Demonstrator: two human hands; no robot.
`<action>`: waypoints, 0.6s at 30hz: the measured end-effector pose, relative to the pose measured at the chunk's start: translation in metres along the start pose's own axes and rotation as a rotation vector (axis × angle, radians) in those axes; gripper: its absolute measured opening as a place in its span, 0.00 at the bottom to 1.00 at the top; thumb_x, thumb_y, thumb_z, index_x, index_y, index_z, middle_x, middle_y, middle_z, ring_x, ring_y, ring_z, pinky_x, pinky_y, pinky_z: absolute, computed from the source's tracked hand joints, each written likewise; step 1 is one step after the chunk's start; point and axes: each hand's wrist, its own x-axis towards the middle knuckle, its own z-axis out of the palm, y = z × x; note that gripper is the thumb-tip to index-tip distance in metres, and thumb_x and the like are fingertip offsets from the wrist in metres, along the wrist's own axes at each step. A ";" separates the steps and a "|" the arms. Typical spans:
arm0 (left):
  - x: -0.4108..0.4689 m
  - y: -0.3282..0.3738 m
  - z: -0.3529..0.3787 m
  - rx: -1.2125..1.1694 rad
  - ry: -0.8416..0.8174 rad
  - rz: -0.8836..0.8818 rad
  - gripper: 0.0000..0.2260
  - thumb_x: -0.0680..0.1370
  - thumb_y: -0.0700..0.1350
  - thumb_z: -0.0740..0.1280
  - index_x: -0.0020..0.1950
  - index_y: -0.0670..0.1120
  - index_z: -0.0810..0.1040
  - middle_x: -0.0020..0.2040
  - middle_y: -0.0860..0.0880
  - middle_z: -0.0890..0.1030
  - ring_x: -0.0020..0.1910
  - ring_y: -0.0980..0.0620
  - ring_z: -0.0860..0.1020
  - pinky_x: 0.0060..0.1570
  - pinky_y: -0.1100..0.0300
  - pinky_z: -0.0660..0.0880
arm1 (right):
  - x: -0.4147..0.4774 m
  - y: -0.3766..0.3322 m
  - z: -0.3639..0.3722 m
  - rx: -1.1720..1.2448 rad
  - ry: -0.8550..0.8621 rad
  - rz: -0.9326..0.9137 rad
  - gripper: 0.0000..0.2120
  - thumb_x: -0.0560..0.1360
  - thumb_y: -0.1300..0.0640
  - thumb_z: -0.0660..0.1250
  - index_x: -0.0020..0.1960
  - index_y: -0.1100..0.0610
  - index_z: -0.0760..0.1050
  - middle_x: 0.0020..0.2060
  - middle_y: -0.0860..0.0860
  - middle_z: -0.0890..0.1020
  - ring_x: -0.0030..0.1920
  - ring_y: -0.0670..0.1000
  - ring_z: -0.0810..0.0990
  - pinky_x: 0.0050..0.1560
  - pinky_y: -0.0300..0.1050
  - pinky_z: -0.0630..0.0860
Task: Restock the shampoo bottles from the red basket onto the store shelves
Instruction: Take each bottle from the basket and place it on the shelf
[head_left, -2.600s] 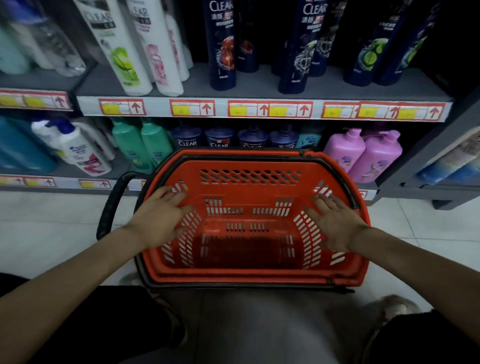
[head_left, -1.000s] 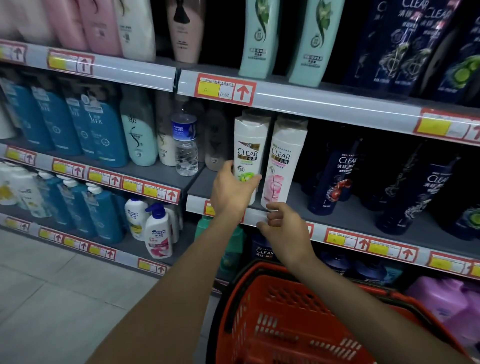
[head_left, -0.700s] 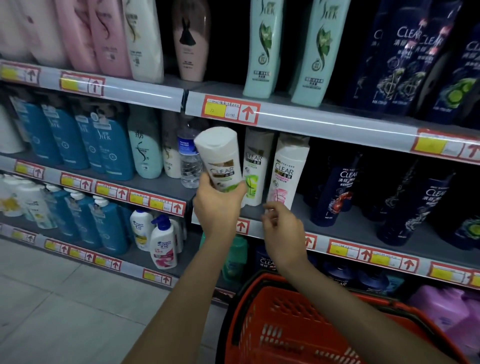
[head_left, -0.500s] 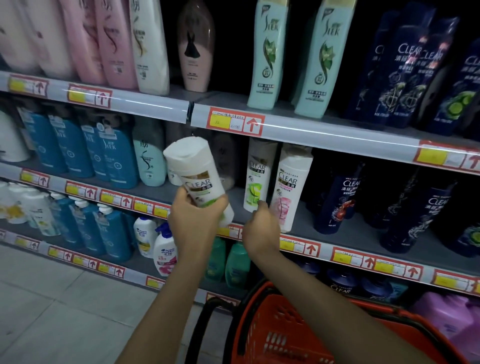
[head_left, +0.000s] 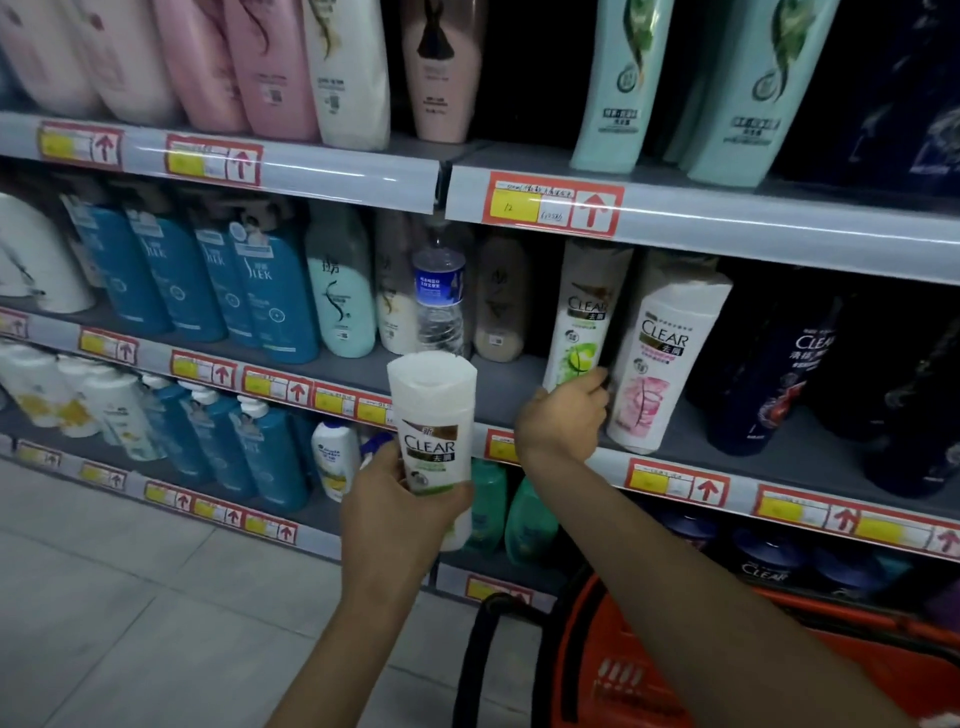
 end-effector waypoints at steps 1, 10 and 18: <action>0.000 -0.002 -0.001 0.000 -0.010 -0.007 0.21 0.65 0.43 0.83 0.55 0.52 0.82 0.51 0.56 0.85 0.50 0.56 0.84 0.46 0.59 0.79 | 0.003 -0.002 0.001 -0.016 0.017 0.020 0.37 0.81 0.54 0.67 0.81 0.62 0.50 0.72 0.60 0.67 0.71 0.61 0.70 0.60 0.58 0.75; 0.006 -0.010 -0.005 -0.080 -0.060 -0.068 0.20 0.66 0.39 0.83 0.54 0.52 0.82 0.48 0.59 0.85 0.48 0.59 0.83 0.41 0.65 0.76 | 0.017 -0.017 0.016 -0.148 -0.113 -0.143 0.19 0.83 0.48 0.64 0.66 0.60 0.69 0.65 0.60 0.73 0.61 0.64 0.77 0.49 0.55 0.74; 0.021 -0.006 -0.009 -0.170 -0.032 -0.093 0.19 0.65 0.38 0.83 0.53 0.51 0.84 0.49 0.56 0.87 0.50 0.54 0.85 0.52 0.50 0.82 | 0.015 -0.015 0.032 0.026 -0.107 -0.203 0.16 0.81 0.62 0.61 0.69 0.60 0.72 0.57 0.60 0.81 0.57 0.64 0.80 0.47 0.52 0.74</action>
